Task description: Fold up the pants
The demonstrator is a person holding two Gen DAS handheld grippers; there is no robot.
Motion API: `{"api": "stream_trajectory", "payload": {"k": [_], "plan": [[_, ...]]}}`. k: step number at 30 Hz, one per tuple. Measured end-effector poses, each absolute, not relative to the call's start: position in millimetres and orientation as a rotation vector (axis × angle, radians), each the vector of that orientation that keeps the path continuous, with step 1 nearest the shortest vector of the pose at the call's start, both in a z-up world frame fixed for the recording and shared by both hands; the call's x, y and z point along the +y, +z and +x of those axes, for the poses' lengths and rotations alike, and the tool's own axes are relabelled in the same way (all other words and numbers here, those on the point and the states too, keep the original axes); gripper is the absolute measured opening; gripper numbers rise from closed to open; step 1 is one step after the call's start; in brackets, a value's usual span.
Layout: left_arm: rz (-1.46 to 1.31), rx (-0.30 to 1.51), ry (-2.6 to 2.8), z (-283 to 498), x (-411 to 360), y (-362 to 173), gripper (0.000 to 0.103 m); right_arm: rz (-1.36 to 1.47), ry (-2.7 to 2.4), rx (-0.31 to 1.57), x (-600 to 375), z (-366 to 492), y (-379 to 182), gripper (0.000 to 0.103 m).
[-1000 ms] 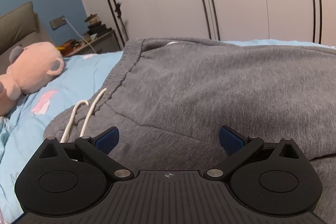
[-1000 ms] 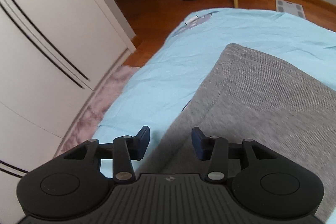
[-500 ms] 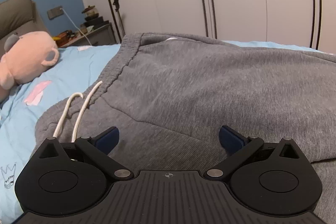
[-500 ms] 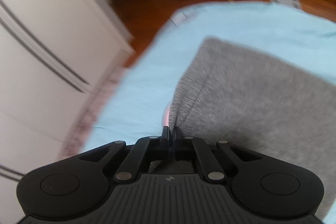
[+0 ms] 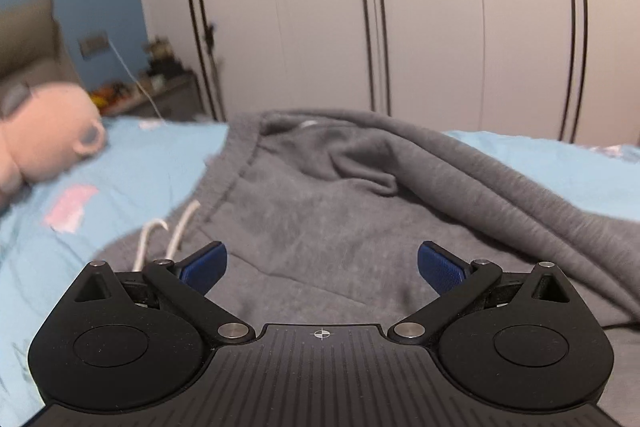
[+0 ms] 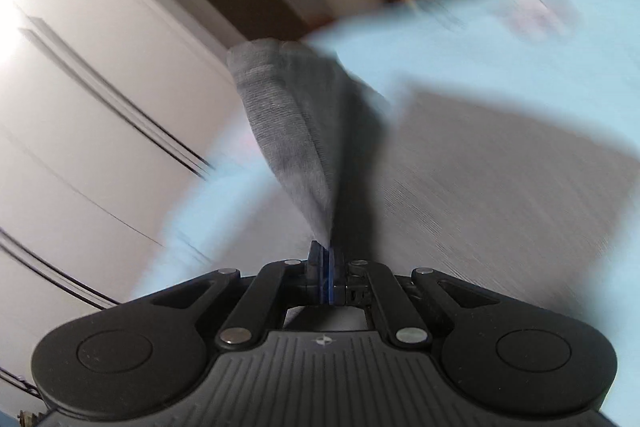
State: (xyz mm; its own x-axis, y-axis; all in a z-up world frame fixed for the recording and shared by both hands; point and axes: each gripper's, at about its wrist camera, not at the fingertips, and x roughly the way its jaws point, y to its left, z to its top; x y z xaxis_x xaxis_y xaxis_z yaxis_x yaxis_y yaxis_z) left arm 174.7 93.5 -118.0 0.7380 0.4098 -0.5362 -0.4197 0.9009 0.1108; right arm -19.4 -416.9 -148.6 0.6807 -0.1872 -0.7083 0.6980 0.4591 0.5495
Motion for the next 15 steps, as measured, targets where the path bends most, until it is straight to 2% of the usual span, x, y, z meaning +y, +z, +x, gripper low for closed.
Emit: {"api": "stream_trajectory", "payload": {"k": [2, 8, 15], "plan": [[-0.051, 0.618, 0.423, 179.2, 99.0, -109.9, 0.103, 0.918, -0.589, 0.574, -419.9, -30.9, -166.6, 0.000], [-0.017, 0.675, 0.374, 228.1, 109.4, -74.0, 0.103, 1.007, -0.543, 0.525, -430.5, -28.5, -173.6, 0.001], [-0.160, 0.908, 0.256, 327.8, 126.8, -63.6, 0.103, 1.023, -0.507, 0.483, -412.7, -48.8, -185.4, 0.001]]}}
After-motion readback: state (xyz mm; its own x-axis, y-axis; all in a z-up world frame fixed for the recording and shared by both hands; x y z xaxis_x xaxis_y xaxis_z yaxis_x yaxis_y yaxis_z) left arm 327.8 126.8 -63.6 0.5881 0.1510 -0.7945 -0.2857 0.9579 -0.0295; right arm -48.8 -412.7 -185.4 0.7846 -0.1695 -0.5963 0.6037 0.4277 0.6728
